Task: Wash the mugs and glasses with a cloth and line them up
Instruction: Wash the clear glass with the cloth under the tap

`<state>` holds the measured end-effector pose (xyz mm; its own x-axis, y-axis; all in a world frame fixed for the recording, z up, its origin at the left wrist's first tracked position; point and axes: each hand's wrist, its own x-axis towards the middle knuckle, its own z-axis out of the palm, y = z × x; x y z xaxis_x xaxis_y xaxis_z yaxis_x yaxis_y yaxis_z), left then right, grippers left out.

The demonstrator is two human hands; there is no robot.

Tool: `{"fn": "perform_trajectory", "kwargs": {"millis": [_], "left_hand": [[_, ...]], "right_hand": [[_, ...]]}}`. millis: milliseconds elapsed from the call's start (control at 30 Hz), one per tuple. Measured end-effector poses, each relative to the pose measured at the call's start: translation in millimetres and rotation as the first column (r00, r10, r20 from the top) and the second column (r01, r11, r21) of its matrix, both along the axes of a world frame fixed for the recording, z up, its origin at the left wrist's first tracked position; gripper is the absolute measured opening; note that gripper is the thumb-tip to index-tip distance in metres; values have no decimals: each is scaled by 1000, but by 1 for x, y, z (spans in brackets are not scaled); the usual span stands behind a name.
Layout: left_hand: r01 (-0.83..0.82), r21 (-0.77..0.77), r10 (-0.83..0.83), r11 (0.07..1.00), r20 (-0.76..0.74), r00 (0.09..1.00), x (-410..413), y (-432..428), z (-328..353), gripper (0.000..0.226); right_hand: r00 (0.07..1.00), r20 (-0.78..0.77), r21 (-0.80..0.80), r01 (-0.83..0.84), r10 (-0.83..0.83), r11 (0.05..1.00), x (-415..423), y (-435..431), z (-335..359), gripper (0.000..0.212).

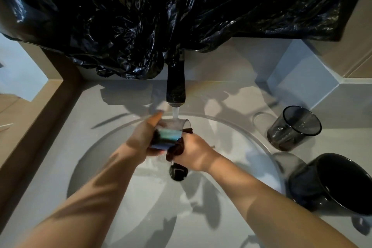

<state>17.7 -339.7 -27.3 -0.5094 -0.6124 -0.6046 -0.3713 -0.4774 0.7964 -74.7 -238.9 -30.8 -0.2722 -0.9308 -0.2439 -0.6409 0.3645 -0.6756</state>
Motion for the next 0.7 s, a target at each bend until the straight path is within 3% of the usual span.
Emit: {"fn": "perform_trajectory", "kwargs": {"millis": [67,100,167,200,233,267,333,367,433,467,500,533,567,600,633,700], "left_hand": [[-69,-136,62,988,-54,997,-5,3,1,31],[-95,-201,74,975,-110,991,-7,6,1,25],[-103,-457,23,884,-179,984,-5,9,-8,20],[-62,-597,-49,800,-169,984,-2,10,-12,24],[-10,-707,-128,707,-142,982,1,8,-17,31],[31,-773,-197,634,-123,973,3,6,-20,37],[113,-766,-286,632,-95,954,3,4,-20,30],[170,-676,-298,717,-76,952,3,3,-16,22],[282,-273,-297,920,-13,955,3,1,-12,31],[293,-84,-293,952,8,956,4,0,-11,45],[263,23,-264,964,12,965,3,0,-12,53],[206,63,-206,976,-4,978,0,1,-14,54],[135,39,-134,990,-20,991,-3,3,-16,50],[55,-23,-56,998,-38,998,-5,8,-15,46],[-13,-118,5,993,-68,998,-6,11,-15,42],[-49,-387,-5,921,-136,991,-4,17,-15,31]], "right_hand": [[936,342,-22,103,-89,994,-2,-1,-2,33],[834,536,-1,155,-130,988,-5,0,-2,34],[506,840,91,227,-197,970,-12,3,-5,39],[332,918,143,239,-219,960,-12,5,-5,42],[223,948,171,236,-225,956,-13,8,-7,46],[180,955,188,250,-236,950,-13,10,-9,49],[259,932,168,317,-255,933,-13,12,-10,46],[375,889,124,358,-264,925,-13,13,-9,41],[770,597,-27,296,-222,955,-13,14,-5,32],[911,383,-54,184,-150,981,-10,14,-4,27],[966,238,-36,110,-99,993,-8,14,-5,23],[979,183,-27,98,-91,995,-5,14,-4,21],[968,224,-31,126,-116,992,-3,14,-3,17],[918,361,-31,190,-166,981,-3,13,-1,16],[803,557,-9,261,-212,965,-4,12,2,17],[415,874,115,330,-253,937,-8,11,4,21]]}}
